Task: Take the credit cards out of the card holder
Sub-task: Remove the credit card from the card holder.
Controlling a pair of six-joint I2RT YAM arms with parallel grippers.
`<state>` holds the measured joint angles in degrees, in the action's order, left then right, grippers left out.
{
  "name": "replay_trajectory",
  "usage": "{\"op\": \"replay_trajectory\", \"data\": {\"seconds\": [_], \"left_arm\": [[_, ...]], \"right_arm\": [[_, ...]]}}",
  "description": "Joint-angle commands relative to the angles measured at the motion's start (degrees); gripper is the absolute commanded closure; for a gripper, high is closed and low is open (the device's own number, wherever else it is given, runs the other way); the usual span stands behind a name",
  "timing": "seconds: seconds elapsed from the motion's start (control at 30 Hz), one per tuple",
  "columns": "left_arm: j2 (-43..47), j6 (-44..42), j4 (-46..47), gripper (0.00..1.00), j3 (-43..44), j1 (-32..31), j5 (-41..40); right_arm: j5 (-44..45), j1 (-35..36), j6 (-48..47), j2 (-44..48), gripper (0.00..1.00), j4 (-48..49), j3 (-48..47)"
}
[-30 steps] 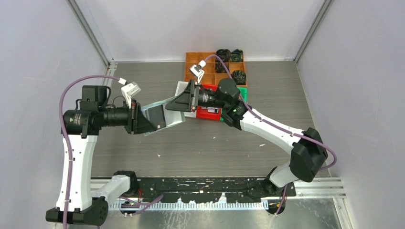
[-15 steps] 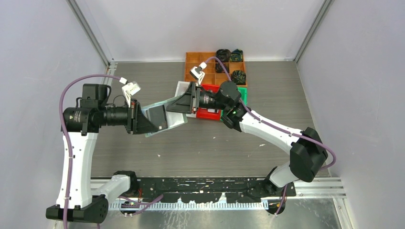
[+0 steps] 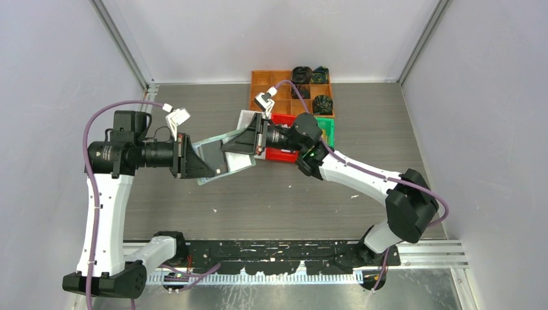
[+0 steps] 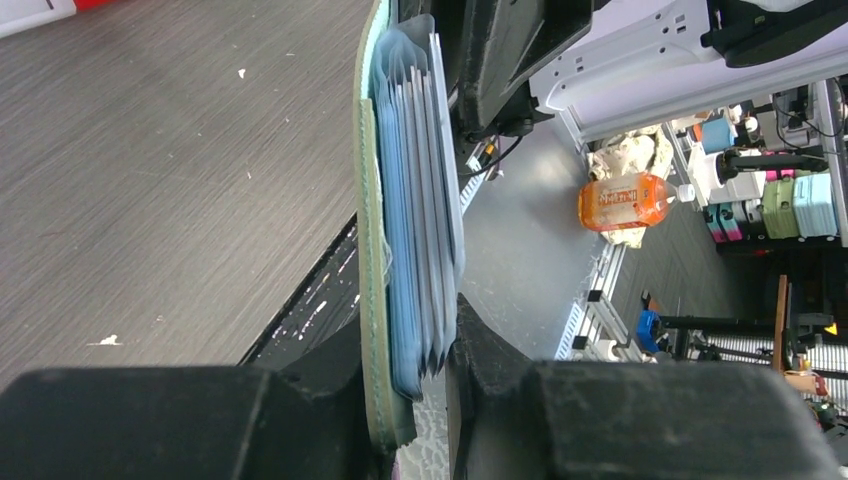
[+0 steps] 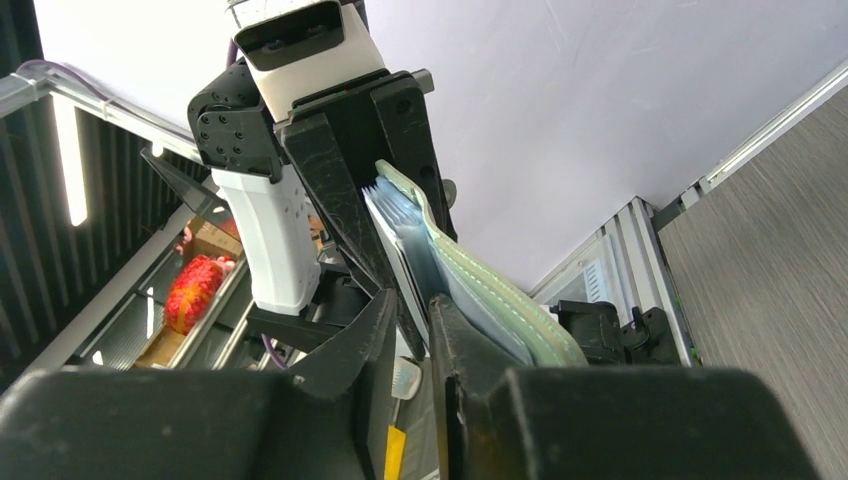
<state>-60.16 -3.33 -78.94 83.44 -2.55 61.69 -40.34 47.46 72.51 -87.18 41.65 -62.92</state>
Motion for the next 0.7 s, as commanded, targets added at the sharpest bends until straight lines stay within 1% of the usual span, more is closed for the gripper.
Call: {"op": "replay_trajectory", "data": {"seconds": [0.0, 0.1, 0.23, 0.4, 0.47, 0.6, 0.67], "left_arm": [[-0.1, 2.4, 5.0, 0.85, 2.4, 0.0, 2.5], [-0.3, 2.9, 5.2, 0.83, 2.3, 0.0, 2.4], [-0.4, 3.0, 5.4, 0.71, 1.9, 0.1, 2.4], [0.0, 3.0, 5.8, 0.66, 1.2, 0.1, 3.4], [0.2, 2.9, 6.0, 0.66, 1.1, 0.1, 4.0], [0.7, 2.6, 6.0, 0.74, 1.1, 0.0, 5.0], [1.0, 2.1, 5.7, 0.78, 1.2, 0.1, 5.2]], "right_arm": [[-1.2, 2.3, 1.2, -0.2, 0.79, 6.0, 0.1], [-0.6, 2.5, 3.0, -0.8, 0.82, 9.1, 1.3], [0.0, 2.8, 5.8, -1.9, 0.85, 14.9, 3.1], [0.3, 3.1, 6.0, -2.2, 0.92, 16.7, 4.6], [0.4, 3.2, 6.0, -2.1, 0.94, 17.0, 5.2], [1.4, 2.9, 4.9, -1.1, 0.99, 16.6, 6.7], [1.9, 2.6, 4.7, -0.7, 0.99, 16.4, 7.5]]}}
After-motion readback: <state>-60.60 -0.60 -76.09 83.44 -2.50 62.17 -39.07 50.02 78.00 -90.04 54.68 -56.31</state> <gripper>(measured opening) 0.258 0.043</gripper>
